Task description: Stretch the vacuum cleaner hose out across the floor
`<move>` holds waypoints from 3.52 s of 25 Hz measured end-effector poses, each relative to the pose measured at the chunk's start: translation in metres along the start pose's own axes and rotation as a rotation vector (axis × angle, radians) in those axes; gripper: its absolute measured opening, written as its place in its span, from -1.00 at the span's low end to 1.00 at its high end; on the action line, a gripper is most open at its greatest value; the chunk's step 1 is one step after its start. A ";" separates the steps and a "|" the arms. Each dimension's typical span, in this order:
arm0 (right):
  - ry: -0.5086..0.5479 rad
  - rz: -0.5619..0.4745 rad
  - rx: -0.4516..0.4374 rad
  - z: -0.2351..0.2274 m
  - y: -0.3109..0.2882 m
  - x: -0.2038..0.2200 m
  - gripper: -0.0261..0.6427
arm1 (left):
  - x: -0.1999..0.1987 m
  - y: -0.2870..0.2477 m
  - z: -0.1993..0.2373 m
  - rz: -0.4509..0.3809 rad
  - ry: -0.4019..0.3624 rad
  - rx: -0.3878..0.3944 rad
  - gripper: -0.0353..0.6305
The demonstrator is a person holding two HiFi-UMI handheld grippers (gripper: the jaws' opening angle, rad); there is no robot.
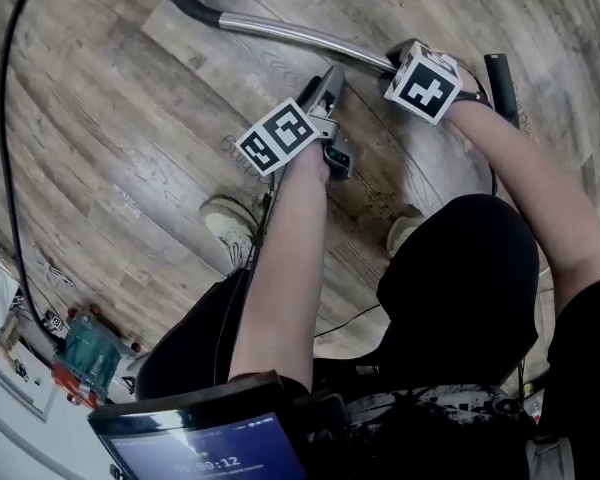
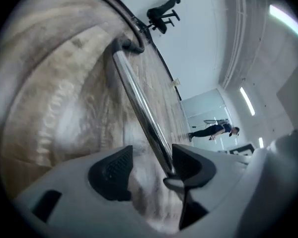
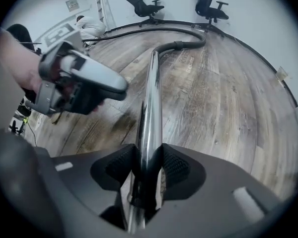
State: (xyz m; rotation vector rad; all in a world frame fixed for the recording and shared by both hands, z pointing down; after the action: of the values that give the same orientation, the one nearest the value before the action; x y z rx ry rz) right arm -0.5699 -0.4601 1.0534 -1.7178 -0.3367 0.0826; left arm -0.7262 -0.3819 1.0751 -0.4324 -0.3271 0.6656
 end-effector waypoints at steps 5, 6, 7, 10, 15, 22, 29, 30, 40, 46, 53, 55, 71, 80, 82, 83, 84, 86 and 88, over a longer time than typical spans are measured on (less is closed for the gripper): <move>0.044 0.004 0.032 0.018 0.016 0.029 -0.38 | 0.016 -0.064 -0.004 -0.090 0.189 0.222 0.02; 0.056 0.012 0.047 0.018 0.017 0.033 -0.38 | 0.016 -0.072 -0.005 -0.095 0.228 0.266 -0.04; 0.065 0.017 0.060 0.016 0.018 0.037 -0.38 | 0.015 -0.079 -0.006 -0.098 0.272 0.292 -0.20; 0.076 0.006 0.084 0.011 0.024 0.045 -0.37 | 0.015 -0.085 -0.012 -0.110 0.338 0.305 -0.48; 0.244 0.055 0.261 0.010 0.020 0.036 -0.39 | 0.010 -0.073 -0.031 -0.188 0.357 0.272 -0.49; 0.317 0.077 0.192 0.003 0.030 0.024 -0.46 | -0.003 -0.062 -0.056 -0.223 0.323 0.216 -0.47; 0.324 0.045 0.073 0.006 0.065 0.023 -0.45 | -0.104 -0.016 -0.051 -0.438 0.304 0.383 -0.73; 0.313 0.047 0.099 0.004 0.066 0.022 -0.44 | -0.107 -0.016 -0.055 -0.427 0.304 0.382 -0.77; 0.257 0.048 0.333 0.007 0.089 -0.026 -0.72 | -0.122 0.013 -0.106 -0.452 0.234 0.241 -0.78; 0.167 0.058 0.207 0.057 0.234 -0.034 -0.72 | -0.136 0.088 -0.235 -0.331 0.131 0.261 -0.69; 0.139 0.114 0.104 0.160 0.427 -0.015 -0.72 | -0.095 0.220 -0.391 -0.247 0.242 0.205 -0.72; 0.129 0.112 0.069 0.189 0.476 -0.003 -0.72 | -0.077 0.253 -0.434 -0.221 0.245 0.186 -0.72; 0.173 -0.065 0.052 0.289 0.669 0.047 -0.72 | -0.014 0.398 -0.634 -0.288 0.068 0.209 -0.72; 0.176 -0.059 0.316 0.300 0.660 0.024 -0.72 | -0.032 0.413 -0.624 -0.299 0.077 0.163 -0.73; 0.157 -0.058 0.285 0.296 0.660 0.013 -0.72 | -0.045 0.411 -0.623 -0.279 0.056 0.191 -0.72; 0.151 -0.058 0.258 0.293 0.661 0.008 -0.72 | -0.053 0.410 -0.625 -0.273 0.038 0.226 -0.71; 0.147 -0.058 0.226 0.290 0.664 0.003 -0.72 | -0.060 0.410 -0.627 -0.273 0.020 0.269 -0.71; 0.145 -0.065 0.147 0.287 0.671 -0.007 -0.72 | -0.071 0.413 -0.632 -0.292 -0.009 0.352 -0.72; 0.138 -0.080 0.031 0.281 0.678 -0.011 -0.72 | -0.078 0.412 -0.640 -0.316 -0.030 0.424 -0.73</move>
State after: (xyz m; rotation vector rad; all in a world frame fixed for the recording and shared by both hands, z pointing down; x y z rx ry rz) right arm -0.5300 -0.2878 0.3412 -1.6678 -0.3004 -0.0883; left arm -0.7276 -0.3215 0.3122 0.0361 -0.2662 0.4156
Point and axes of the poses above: the fingertips, and each gripper's own axes: y backward along the fingers, z to its left, x out of its underside, the point moved 9 cm from there along y, backward along the fingers, and after that the axes turned 6 degrees about z, right-handed, at the moved point
